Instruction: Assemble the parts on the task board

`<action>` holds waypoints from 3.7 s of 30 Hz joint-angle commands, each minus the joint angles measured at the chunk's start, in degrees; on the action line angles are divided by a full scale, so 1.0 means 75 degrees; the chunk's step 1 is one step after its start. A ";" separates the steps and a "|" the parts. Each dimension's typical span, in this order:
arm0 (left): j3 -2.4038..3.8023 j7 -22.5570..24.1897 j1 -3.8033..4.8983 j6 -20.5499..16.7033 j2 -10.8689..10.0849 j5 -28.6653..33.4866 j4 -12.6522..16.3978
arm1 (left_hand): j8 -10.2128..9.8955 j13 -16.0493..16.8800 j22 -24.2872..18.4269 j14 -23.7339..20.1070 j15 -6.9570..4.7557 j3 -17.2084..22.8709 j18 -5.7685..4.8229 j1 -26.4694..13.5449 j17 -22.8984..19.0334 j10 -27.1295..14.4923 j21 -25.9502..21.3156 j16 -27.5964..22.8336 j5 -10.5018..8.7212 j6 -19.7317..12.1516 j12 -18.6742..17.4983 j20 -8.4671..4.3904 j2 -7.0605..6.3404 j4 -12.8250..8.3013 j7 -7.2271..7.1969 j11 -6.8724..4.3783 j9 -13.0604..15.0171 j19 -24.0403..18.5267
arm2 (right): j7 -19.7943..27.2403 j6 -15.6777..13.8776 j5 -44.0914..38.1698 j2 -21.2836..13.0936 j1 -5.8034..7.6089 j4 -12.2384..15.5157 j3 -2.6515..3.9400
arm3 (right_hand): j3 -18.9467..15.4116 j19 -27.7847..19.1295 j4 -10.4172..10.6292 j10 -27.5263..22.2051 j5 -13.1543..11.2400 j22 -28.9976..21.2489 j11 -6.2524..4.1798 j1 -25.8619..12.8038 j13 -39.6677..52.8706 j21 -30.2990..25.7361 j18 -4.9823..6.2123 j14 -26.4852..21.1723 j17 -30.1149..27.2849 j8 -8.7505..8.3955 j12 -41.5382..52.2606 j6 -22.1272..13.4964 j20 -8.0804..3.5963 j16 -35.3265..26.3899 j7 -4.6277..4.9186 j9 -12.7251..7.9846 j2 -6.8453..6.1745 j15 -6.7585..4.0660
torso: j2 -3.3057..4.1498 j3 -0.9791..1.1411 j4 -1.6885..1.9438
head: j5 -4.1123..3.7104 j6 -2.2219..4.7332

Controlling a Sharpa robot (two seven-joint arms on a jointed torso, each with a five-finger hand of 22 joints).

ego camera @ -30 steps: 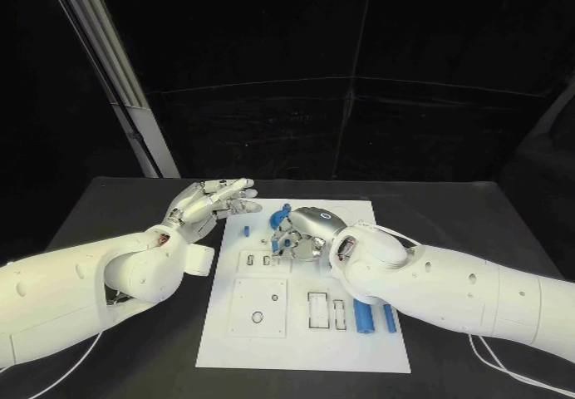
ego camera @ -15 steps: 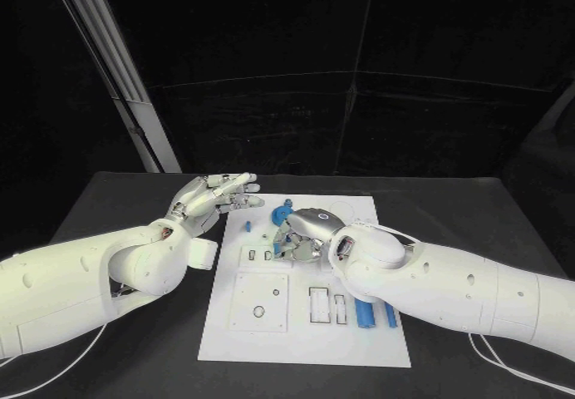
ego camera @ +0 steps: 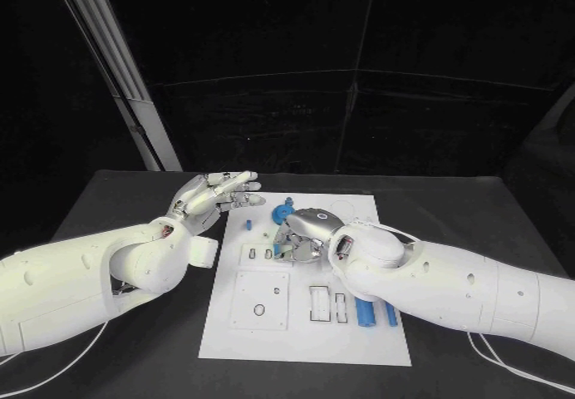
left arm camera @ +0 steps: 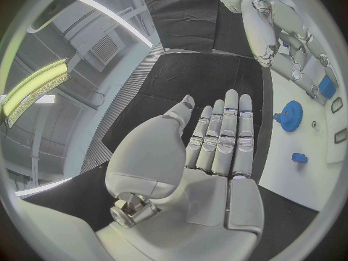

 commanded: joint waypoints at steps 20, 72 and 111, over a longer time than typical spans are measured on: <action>0.0006 0.0028 0.0012 0.0132 0.0009 -0.0002 -0.0010 | -0.0025 -0.0008 -0.0012 0.0070 -0.0009 0.0002 0.0110 0.0025 0.0010 0.0032 -0.0025 -0.0031 0.0019 0.0047 -0.0044 -0.0009 0.0037 -0.0031 0.0032 0.0001 -0.0006 0.0050 | -0.0189 0.0215 -0.0121 -0.0010 -0.0014 0.0031 -0.0017 | 0.0020 -0.0130 0.0130 -0.0094 -0.0019 0.0674 0.0023 -0.0232 -0.0302 -0.0079 -0.0041 0.0548 0.0948 -0.0283 -0.0424 -0.0454 0.0092 -0.0142 0.0198 -0.0088 -0.0323 0.0097 | 0.0000 -0.0005 0.0011 | -0.0011 -0.0015; 0.0008 -0.6325 0.0510 0.1792 0.0433 -0.5756 -0.0897 | 0.1049 0.3045 0.5578 0.3436 -0.1200 -0.1440 -0.0388 -0.0903 1.0382 0.1427 0.6292 0.9489 0.0012 0.0610 0.4099 -0.1301 -0.0056 0.1376 -0.0897 -0.1016 0.0350 0.3836 | 0.3380 0.0157 0.7416 -0.2688 0.0383 0.0995 0.0395 | -0.0589 -0.4048 0.0994 -0.1450 -0.0306 -0.6551 0.0340 0.1297 -0.7786 -0.6186 0.1079 -0.1664 -0.6935 -0.0197 -0.8435 -0.1016 0.0496 -0.8943 0.0394 -0.0033 -0.0343 0.0506 | -0.0469 0.0112 -0.0071 | 0.0189 -0.0066; -0.0219 -0.8583 0.0915 0.3256 0.2829 -0.7590 -0.2737 | 0.4071 0.6444 0.8048 0.3564 -0.1453 -0.3018 -0.0728 -0.0877 1.0951 0.1577 0.7934 0.9811 -0.0036 -0.0154 0.7685 -0.1495 0.0365 0.2061 -0.1263 -0.1368 0.2295 0.4205 | 0.3225 -0.0026 0.7832 -0.2708 0.0424 0.0647 0.0398 | -0.0708 -0.3417 0.1000 -0.1171 0.0179 -0.7329 0.0516 0.1209 -0.9143 -0.7265 0.1037 -0.0944 -0.7705 -0.0269 -0.9256 -0.1029 0.0595 -1.0539 0.0617 -0.0071 -0.0448 0.0633 | -0.0566 0.0129 -0.0089 | 0.0339 -0.0283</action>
